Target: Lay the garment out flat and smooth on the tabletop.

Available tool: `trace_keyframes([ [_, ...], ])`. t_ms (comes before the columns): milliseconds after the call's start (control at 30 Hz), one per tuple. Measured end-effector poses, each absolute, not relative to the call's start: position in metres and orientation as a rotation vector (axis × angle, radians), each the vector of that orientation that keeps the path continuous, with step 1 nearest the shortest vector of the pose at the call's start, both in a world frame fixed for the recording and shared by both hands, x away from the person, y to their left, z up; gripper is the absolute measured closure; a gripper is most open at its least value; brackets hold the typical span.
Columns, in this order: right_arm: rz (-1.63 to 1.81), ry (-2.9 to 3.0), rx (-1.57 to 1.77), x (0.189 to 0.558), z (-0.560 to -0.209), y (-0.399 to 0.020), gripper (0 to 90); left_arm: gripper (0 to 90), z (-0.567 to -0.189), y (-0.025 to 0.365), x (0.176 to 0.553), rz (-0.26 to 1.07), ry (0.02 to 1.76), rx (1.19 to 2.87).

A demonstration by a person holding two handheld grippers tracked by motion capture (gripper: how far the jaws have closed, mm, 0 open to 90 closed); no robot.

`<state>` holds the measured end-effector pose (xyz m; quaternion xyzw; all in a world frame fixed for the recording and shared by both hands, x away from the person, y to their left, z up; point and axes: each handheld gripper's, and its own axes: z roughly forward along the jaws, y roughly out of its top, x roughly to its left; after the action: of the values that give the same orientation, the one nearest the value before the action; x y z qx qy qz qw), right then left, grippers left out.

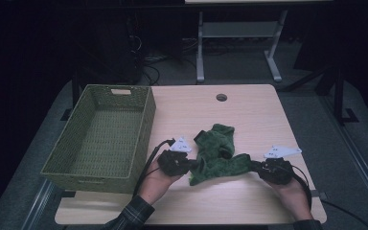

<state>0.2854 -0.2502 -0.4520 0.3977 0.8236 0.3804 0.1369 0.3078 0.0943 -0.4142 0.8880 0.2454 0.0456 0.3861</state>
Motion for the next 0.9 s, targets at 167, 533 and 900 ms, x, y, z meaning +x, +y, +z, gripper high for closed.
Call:
trace_keyframes([
  [167, 1.062, 2.391, 1.192, 0.273, -0.454, -0.258, 80.2, 87.0, -0.427, 0.097, 0.306, 0.110, 0.659, 2.293],
  [533, 1.075, 2.350, 1.237, 0.264, -0.454, -0.273, 66.1, 73.5, -0.405, 0.108, 0.306, 0.190, 0.700, 2.254],
  [900, 1.134, 2.386, 1.147, 0.266, -0.446, -0.254, 77.7, 83.4, -0.383, 0.107, 0.298, 0.168, 0.652, 2.223],
])
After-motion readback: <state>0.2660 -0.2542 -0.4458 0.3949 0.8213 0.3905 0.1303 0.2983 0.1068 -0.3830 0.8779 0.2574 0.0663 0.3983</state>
